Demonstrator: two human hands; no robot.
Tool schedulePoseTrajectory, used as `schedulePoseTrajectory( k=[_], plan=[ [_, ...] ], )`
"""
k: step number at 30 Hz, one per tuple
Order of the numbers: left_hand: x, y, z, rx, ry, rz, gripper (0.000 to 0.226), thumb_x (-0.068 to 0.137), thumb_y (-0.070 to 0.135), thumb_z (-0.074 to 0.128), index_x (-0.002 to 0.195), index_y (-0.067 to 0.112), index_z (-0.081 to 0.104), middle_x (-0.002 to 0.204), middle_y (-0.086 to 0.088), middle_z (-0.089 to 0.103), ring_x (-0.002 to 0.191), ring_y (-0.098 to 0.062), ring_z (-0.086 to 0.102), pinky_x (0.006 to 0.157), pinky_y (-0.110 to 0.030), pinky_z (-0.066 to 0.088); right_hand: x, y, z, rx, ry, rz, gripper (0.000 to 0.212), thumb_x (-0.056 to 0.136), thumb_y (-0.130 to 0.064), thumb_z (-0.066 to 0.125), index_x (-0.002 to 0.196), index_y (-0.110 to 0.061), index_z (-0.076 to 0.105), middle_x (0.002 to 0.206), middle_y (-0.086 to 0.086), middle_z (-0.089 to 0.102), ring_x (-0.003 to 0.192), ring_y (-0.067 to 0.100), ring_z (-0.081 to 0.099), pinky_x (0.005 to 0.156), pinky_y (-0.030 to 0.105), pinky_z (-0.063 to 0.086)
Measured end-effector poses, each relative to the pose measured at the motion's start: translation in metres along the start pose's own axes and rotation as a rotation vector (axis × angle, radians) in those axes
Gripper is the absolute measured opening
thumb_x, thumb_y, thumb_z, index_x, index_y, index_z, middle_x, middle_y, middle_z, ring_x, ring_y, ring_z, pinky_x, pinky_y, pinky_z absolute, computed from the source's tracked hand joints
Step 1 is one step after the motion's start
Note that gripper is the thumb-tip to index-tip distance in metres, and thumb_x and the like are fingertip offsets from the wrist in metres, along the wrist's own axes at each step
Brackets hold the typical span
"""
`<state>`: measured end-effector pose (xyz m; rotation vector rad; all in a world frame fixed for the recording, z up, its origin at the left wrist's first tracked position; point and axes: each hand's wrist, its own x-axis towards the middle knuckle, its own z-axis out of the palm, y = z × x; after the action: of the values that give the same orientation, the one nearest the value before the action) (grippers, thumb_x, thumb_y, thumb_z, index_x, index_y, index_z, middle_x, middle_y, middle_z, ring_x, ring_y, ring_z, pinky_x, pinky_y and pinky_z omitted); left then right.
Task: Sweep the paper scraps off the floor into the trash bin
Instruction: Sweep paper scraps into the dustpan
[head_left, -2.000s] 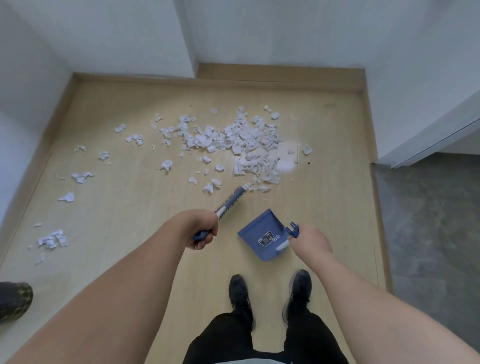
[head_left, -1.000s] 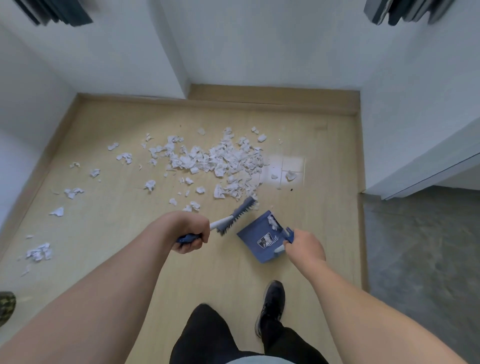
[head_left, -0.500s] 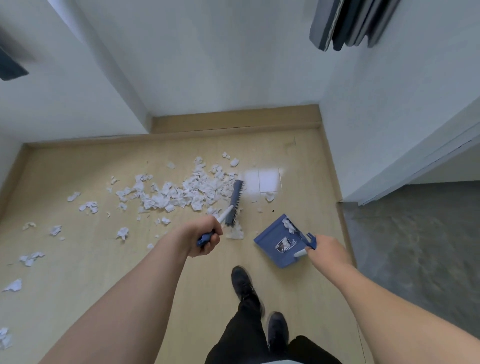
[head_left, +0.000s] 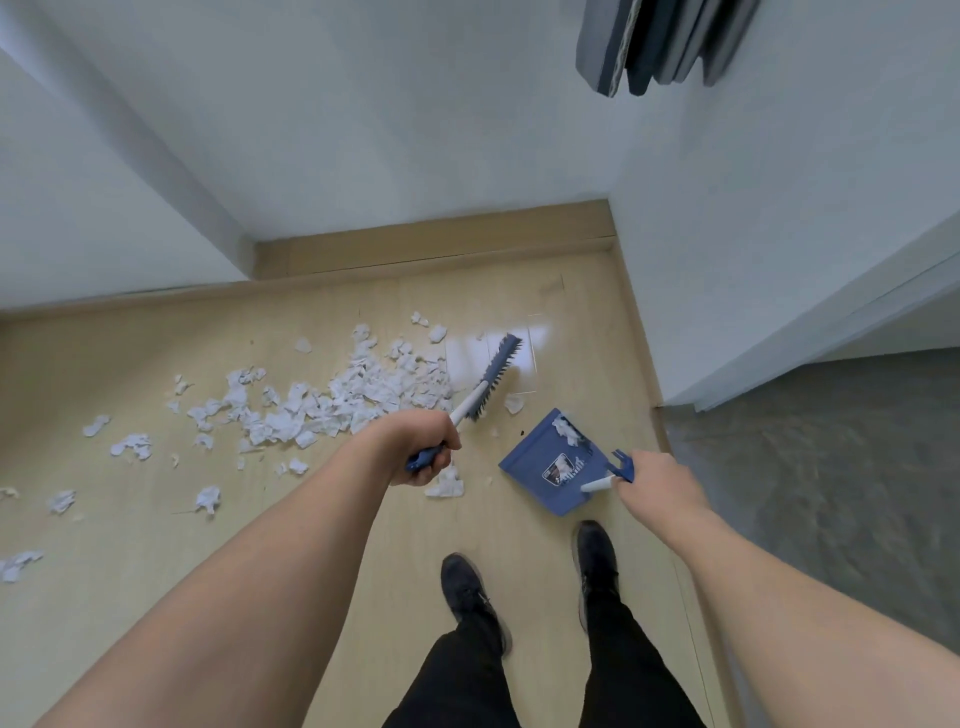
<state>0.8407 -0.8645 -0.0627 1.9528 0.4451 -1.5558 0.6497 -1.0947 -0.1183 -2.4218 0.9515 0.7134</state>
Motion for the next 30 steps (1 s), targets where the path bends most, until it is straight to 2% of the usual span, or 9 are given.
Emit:
schedulePoseTrajectory(
  k=[4, 9, 11, 14, 17, 21, 24, 26, 30],
  plan=[
    [0.024, 0.020, 0.020, 0.031, 0.051, -0.032, 0.007, 0.093, 0.009, 0.051, 0.100, 0.005, 0.050, 0.058, -0.004, 0.046, 0.044, -0.012, 0.037, 0.042, -0.018, 0.031, 0.038, 0.011, -0.013, -0.036, -0.059, -0.065, 0.017, 0.091, -0.025, 0.052, 0.076, -0.021, 0.044, 0.081, -0.001, 0.052, 0.074, 0.024, 0.052, 0.048, 0.026, 0.029],
    [0.061, 0.035, 0.055, 0.124, 0.094, -0.098, 0.010, 0.090, 0.002, 0.044, 0.098, 0.005, 0.049, 0.058, -0.006, 0.043, 0.043, -0.015, 0.032, 0.043, -0.019, 0.027, 0.076, 0.024, -0.024, -0.037, -0.072, -0.116, 0.013, 0.091, -0.026, 0.052, 0.080, -0.020, 0.047, 0.082, 0.002, 0.057, 0.072, 0.024, 0.052, 0.050, 0.027, 0.032],
    [0.074, 0.038, 0.074, 0.153, 0.070, -0.121, 0.018, 0.086, -0.001, 0.041, 0.100, 0.003, 0.051, 0.059, -0.007, 0.044, 0.044, -0.016, 0.032, 0.046, -0.021, 0.027, 0.090, 0.029, -0.029, -0.026, -0.053, -0.134, 0.013, 0.091, -0.027, 0.053, 0.081, -0.020, 0.048, 0.082, 0.003, 0.057, 0.072, 0.024, 0.051, 0.056, 0.029, 0.036],
    [0.072, 0.039, 0.092, 0.199, 0.030, -0.151, 0.007, 0.086, 0.002, 0.044, 0.087, 0.005, 0.051, 0.057, -0.008, 0.046, 0.044, -0.017, 0.035, 0.046, -0.022, 0.029, 0.104, 0.032, -0.029, 0.008, -0.050, -0.153, 0.014, 0.092, -0.028, 0.053, 0.083, -0.018, 0.050, 0.078, 0.001, 0.056, 0.071, 0.024, 0.054, 0.057, 0.029, 0.040],
    [0.061, 0.036, 0.086, 0.236, 0.008, -0.162, 0.003, 0.086, 0.006, 0.050, 0.083, 0.006, 0.050, 0.053, -0.006, 0.047, 0.041, -0.016, 0.037, 0.042, -0.021, 0.030, 0.111, 0.028, -0.029, 0.014, -0.065, -0.175, 0.016, 0.092, -0.029, 0.053, 0.088, -0.014, 0.056, 0.084, 0.005, 0.061, 0.077, 0.026, 0.060, 0.059, 0.029, 0.044],
    [0.038, 0.025, 0.078, 0.171, 0.019, -0.196, 0.006, 0.084, 0.008, 0.055, 0.081, 0.006, 0.051, 0.055, -0.005, 0.048, 0.042, -0.016, 0.038, 0.043, -0.022, 0.030, 0.114, 0.034, -0.039, -0.016, -0.102, -0.198, 0.016, 0.093, -0.029, 0.052, 0.091, -0.014, 0.056, 0.088, 0.005, 0.061, 0.079, 0.026, 0.061, 0.060, 0.029, 0.044],
    [0.023, 0.015, 0.091, 0.081, 0.049, -0.187, 0.005, 0.084, 0.007, 0.054, 0.082, 0.006, 0.049, 0.054, -0.006, 0.048, 0.041, -0.017, 0.038, 0.043, -0.022, 0.029, 0.111, 0.048, -0.050, -0.071, -0.128, -0.237, 0.012, 0.091, -0.026, 0.051, 0.084, -0.016, 0.053, 0.082, 0.004, 0.059, 0.074, 0.026, 0.057, 0.053, 0.027, 0.037],
    [0.017, 0.006, 0.107, 0.044, 0.063, -0.153, 0.004, 0.083, 0.007, 0.053, 0.084, 0.006, 0.049, 0.057, -0.009, 0.047, 0.044, -0.019, 0.036, 0.047, -0.023, 0.029, 0.104, 0.058, -0.059, -0.137, -0.129, -0.284, 0.012, 0.091, -0.026, 0.052, 0.083, -0.017, 0.052, 0.081, 0.002, 0.056, 0.073, 0.025, 0.053, 0.054, 0.029, 0.033],
    [0.018, -0.001, 0.130, -0.085, 0.109, -0.178, 0.003, 0.083, 0.003, 0.046, 0.082, 0.005, 0.046, 0.052, -0.009, 0.043, 0.039, -0.018, 0.033, 0.044, -0.021, 0.027, 0.105, 0.073, -0.067, -0.244, -0.132, -0.351, 0.014, 0.091, -0.029, 0.054, 0.086, -0.015, 0.055, 0.083, 0.002, 0.057, 0.074, 0.024, 0.054, 0.058, 0.028, 0.037]
  ],
)
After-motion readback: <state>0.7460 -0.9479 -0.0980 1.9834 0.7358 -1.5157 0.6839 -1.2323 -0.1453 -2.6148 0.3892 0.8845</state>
